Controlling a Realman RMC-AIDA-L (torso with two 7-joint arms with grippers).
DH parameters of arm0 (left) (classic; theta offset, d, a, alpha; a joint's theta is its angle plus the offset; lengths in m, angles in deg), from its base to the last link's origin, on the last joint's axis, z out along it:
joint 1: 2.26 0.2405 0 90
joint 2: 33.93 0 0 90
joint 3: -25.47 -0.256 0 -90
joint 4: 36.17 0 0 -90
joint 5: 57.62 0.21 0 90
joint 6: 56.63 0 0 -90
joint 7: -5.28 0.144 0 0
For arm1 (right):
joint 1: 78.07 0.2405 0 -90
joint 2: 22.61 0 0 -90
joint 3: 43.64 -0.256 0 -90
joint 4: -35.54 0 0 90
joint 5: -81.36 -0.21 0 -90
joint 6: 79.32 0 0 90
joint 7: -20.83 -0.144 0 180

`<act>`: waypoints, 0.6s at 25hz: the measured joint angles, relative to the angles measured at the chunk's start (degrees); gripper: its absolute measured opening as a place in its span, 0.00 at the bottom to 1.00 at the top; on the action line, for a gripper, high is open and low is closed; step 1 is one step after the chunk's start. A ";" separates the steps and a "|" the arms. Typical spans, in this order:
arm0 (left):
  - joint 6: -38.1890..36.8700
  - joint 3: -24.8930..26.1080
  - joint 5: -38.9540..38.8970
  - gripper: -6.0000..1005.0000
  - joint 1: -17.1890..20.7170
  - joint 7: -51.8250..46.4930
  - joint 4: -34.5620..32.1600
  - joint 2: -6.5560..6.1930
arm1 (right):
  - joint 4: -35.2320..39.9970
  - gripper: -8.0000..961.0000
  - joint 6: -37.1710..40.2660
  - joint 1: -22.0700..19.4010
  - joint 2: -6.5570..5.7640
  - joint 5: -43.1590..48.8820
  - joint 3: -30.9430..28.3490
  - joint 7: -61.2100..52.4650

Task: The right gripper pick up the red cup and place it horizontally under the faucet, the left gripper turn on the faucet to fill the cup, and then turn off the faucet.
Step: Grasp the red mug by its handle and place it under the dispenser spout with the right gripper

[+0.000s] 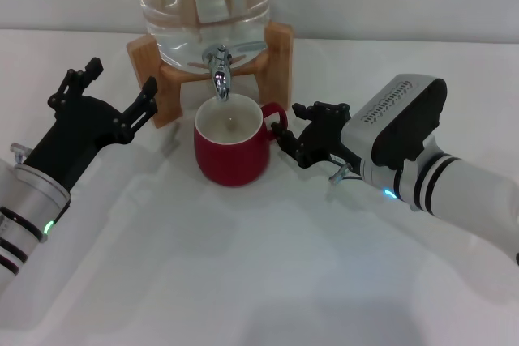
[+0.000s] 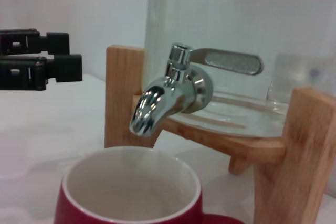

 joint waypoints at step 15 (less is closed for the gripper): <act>-0.08 0.09 0.00 0.87 0.34 0.00 0.01 -0.10 | -0.82 0.44 2.09 -2.05 -0.06 2.61 -0.41 -0.27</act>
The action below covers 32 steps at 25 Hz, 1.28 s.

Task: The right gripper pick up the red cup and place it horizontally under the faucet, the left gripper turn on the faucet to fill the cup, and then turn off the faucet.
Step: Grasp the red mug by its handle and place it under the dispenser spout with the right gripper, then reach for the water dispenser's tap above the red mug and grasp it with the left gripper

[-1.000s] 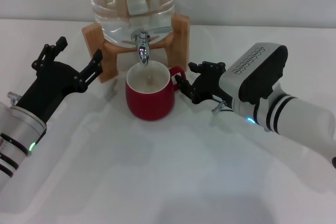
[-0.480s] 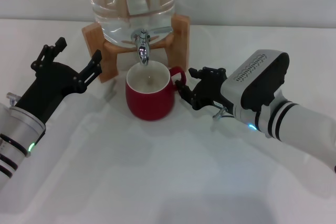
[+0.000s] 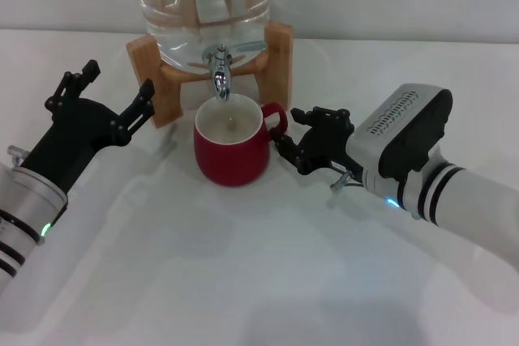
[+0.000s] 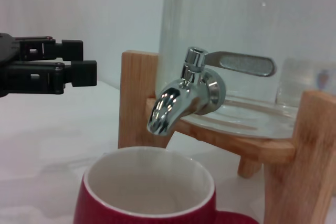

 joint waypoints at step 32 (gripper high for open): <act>-0.10 0.26 0.00 0.87 0.35 0.00 0.85 -0.10 | -0.63 0.45 3.68 -4.00 -0.56 1.58 -0.17 0.16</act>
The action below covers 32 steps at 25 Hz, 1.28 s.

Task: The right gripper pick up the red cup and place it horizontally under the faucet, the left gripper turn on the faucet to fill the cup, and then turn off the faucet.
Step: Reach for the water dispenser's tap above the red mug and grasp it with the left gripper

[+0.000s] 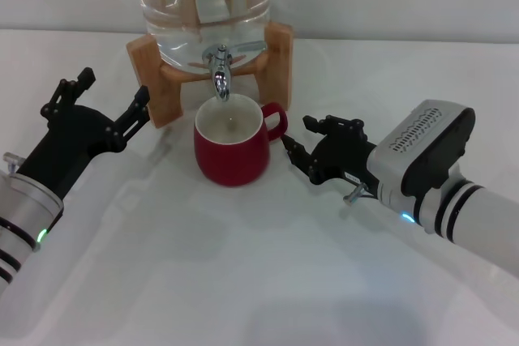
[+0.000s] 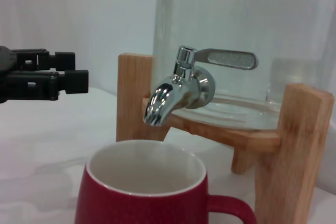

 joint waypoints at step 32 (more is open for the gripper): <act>-0.71 1.63 -0.04 0.87 -0.49 0.00 -0.09 -0.24 | 5.34 0.44 20.81 -12.55 -2.37 -0.07 -3.58 0.11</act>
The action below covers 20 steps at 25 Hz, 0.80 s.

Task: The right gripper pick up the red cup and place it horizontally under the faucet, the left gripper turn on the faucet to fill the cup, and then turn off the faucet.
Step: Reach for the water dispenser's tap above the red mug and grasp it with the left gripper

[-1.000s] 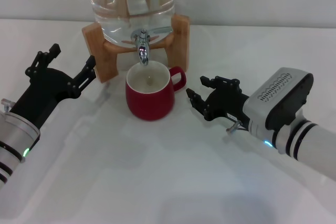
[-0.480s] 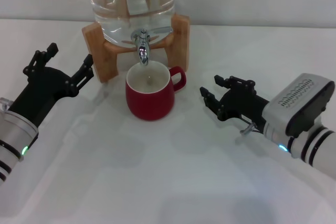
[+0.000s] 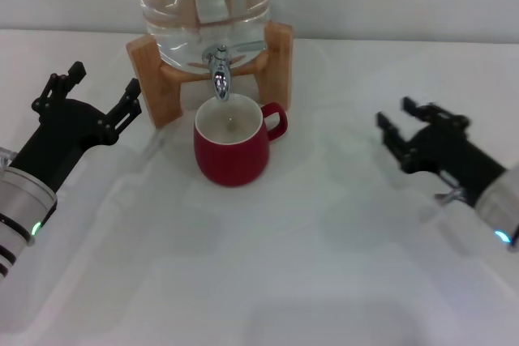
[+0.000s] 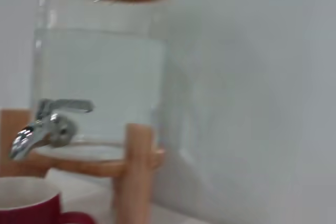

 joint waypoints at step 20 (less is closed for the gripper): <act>0.01 0.12 -0.06 0.87 -0.53 0.00 -0.03 0.19 | 10.33 0.44 17.76 -8.40 1.97 -0.25 -3.89 -0.39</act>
